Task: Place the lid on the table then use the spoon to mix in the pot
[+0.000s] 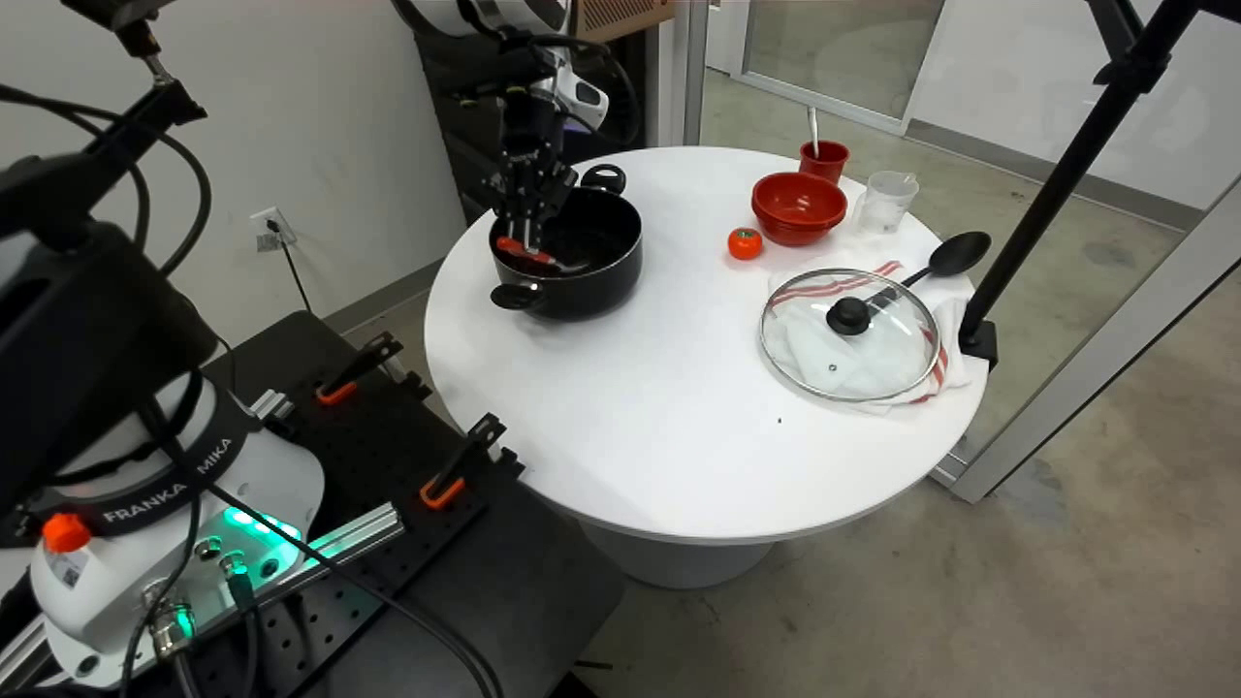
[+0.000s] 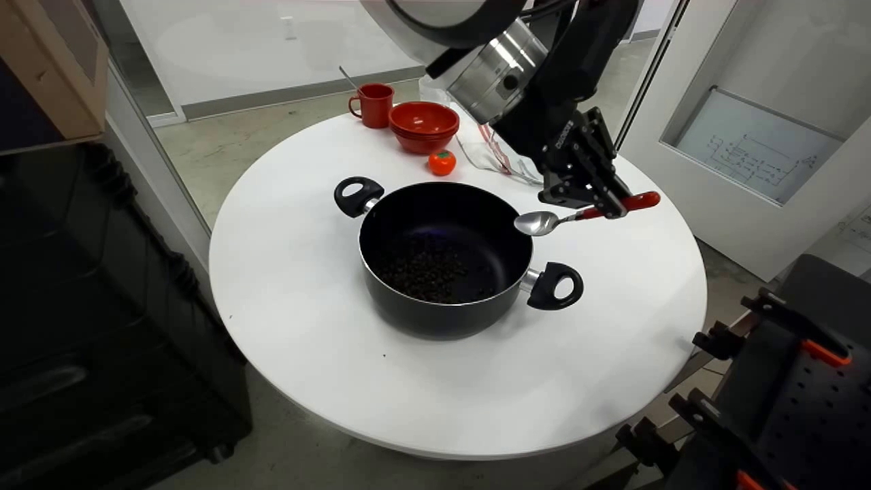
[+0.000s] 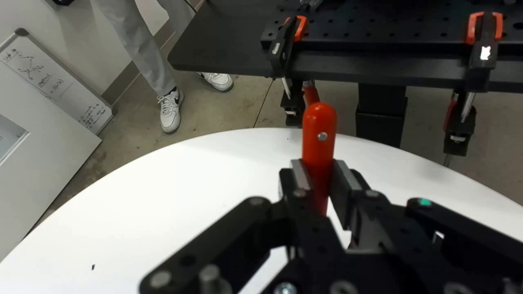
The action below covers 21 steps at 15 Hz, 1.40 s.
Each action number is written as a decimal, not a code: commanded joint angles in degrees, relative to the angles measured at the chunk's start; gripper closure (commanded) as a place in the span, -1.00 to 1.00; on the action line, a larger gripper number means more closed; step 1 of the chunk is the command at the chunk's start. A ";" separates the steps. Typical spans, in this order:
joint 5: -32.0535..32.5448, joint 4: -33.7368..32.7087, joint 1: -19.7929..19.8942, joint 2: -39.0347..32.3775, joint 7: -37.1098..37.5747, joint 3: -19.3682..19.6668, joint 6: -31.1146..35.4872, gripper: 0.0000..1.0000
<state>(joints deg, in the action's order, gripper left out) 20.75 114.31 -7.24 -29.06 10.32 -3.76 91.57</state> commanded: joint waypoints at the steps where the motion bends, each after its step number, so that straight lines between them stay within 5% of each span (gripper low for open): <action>1: -1.27 -6.01 -1.11 -5.67 1.65 1.02 -1.96 0.91; 21: -9.06 -28.55 -5.85 -24.40 7.30 1.78 -10.04 0.91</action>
<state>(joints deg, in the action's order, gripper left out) 13.47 90.96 -12.20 -50.39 16.87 -3.01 84.98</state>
